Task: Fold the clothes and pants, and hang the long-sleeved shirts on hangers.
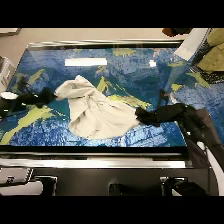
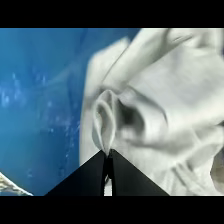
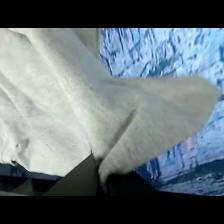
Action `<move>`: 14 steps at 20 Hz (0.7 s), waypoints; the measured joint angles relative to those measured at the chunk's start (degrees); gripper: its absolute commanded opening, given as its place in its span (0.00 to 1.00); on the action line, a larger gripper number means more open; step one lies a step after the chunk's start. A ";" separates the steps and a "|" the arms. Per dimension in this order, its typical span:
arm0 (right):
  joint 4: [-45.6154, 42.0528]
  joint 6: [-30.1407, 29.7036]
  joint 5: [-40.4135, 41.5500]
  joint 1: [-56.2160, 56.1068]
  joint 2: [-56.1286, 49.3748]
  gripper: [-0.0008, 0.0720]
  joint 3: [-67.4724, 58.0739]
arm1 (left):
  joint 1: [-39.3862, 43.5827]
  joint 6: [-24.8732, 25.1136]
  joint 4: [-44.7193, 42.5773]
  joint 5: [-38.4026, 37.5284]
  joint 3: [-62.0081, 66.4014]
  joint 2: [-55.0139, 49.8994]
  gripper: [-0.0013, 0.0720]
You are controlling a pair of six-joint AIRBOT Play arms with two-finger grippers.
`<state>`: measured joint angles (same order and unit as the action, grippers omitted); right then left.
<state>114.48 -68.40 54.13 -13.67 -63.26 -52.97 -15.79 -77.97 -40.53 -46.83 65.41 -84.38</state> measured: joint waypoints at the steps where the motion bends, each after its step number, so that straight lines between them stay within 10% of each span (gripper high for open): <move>1: -4.09 1.38 0.35 0.00 1.79 0.06 -2.29 | -1.60 0.00 -0.59 -1.01 0.94 2.82 0.03; 7: -23.17 2.58 1.31 -0.02 11.72 0.07 -20.04 | -10.84 -0.26 -1.92 -4.48 5.99 24.39 0.03; 14: -25.51 -2.49 1.57 -0.04 24.41 0.07 -33.35 | -14.49 -1.22 -2.84 -4.66 8.22 48.46 0.03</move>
<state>88.97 -70.89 55.70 -13.72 -38.85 -86.32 -30.28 -79.20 -43.38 -51.48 73.63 -35.92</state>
